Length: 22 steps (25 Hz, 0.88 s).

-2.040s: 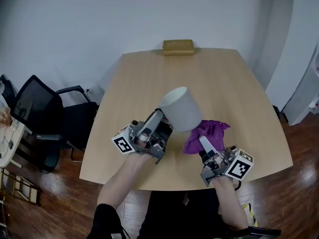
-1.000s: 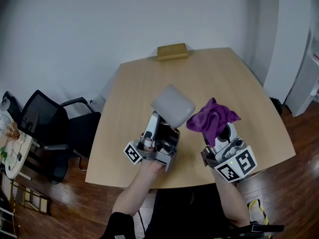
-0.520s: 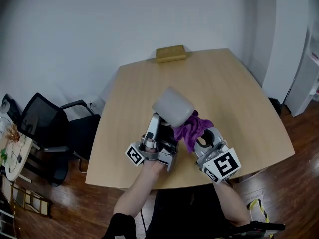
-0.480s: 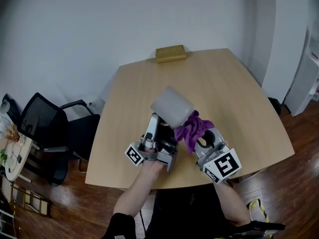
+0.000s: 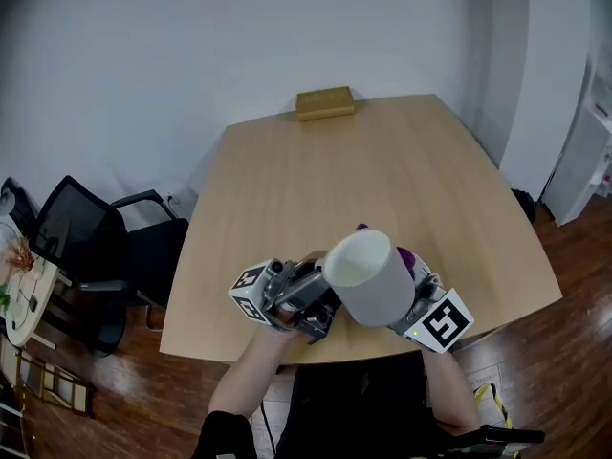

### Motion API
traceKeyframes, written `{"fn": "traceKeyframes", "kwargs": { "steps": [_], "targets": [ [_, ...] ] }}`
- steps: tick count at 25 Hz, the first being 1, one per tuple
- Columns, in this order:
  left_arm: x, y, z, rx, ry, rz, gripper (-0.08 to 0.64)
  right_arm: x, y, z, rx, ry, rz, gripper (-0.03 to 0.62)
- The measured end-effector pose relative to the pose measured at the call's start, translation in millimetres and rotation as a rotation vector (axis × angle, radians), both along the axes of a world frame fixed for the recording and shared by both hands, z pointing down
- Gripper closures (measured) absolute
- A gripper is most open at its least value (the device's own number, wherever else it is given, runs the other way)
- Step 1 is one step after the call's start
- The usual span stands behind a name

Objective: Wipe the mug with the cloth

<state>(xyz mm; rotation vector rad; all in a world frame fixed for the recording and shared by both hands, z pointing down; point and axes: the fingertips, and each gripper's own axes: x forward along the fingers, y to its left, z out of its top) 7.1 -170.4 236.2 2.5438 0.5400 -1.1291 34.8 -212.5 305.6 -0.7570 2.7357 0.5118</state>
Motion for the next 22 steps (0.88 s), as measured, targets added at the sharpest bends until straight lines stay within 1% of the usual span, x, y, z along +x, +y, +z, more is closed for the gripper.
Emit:
{"fn": "traceKeyframes", "kwargs": {
  "steps": [2, 3, 5, 6, 7, 8, 9, 10, 12, 14, 15, 16, 17, 18, 19, 20, 21, 22],
  "targets": [
    [-1, 9, -2, 0.052, -0.007, -0.01, 0.494, 6, 15, 2, -0.008, -0.04, -0.091, 0.512],
    [-3, 14, -4, 0.076, 0.0, -0.005, 0.494, 15, 19, 2, -0.034, -0.097, -0.149, 0.512],
    [-11, 22, -5, 0.126, 0.012, 0.004, 0.494, 44, 20, -7, -0.091, -0.287, -0.26, 0.512],
    [-15, 25, -2, 0.157, 0.004, 0.002, 0.495, 61, 16, -14, -0.104, -0.383, -0.295, 0.512],
    [-18, 26, 3, 0.19, -0.014, -0.001, 0.495, 74, 13, -23, -0.109, -0.454, -0.316, 0.512],
    [-20, 28, 8, 0.221, -0.038, -0.004, 0.494, 82, 12, -32, -0.109, -0.493, -0.332, 0.512],
    [-20, 30, 13, 0.248, -0.063, -0.003, 0.494, 85, 14, -41, -0.104, -0.508, -0.354, 0.512],
    [-18, 33, 17, 0.269, -0.088, 0.002, 0.494, 84, 20, -50, -0.095, -0.509, -0.389, 0.512],
    [-10, 41, 24, 0.296, -0.131, 0.027, 0.494, 73, 36, -63, -0.096, -0.484, -0.5, 0.512],
    [-3, 47, 26, 0.312, -0.147, 0.045, 0.494, 53, 45, -63, -0.162, -0.432, -0.612, 0.515],
    [-2, 50, 25, 0.318, -0.141, 0.046, 0.494, 42, 42, -56, -0.207, -0.399, -0.638, 0.515],
    [-3, 52, 22, 0.321, -0.131, 0.039, 0.492, 31, 37, -44, -0.257, -0.353, -0.645, 0.515],
    [-5, 53, 18, 0.322, -0.12, 0.024, 0.492, 18, 33, -29, -0.31, -0.289, -0.636, 0.515],
    [-8, 51, 15, 0.316, -0.11, -0.003, 0.492, 6, 28, -13, -0.356, -0.216, -0.604, 0.515],
    [-11, 45, 13, 0.296, -0.099, -0.037, 0.492, -3, 21, 2, -0.387, -0.153, -0.544, 0.514],
    [-14, 36, 10, 0.254, -0.078, -0.071, 0.492, -4, 12, 13, -0.404, -0.125, -0.469, 0.511],
    [-19, 23, 5, 0.184, -0.04, -0.095, 0.492, 3, 3, 15, -0.413, -0.146, -0.399, 0.511],
    [-25, 9, 0, 0.092, 0.015, -0.108, 0.492, 17, -4, 9, -0.407, -0.213, -0.339, 0.511]
  ]
}}
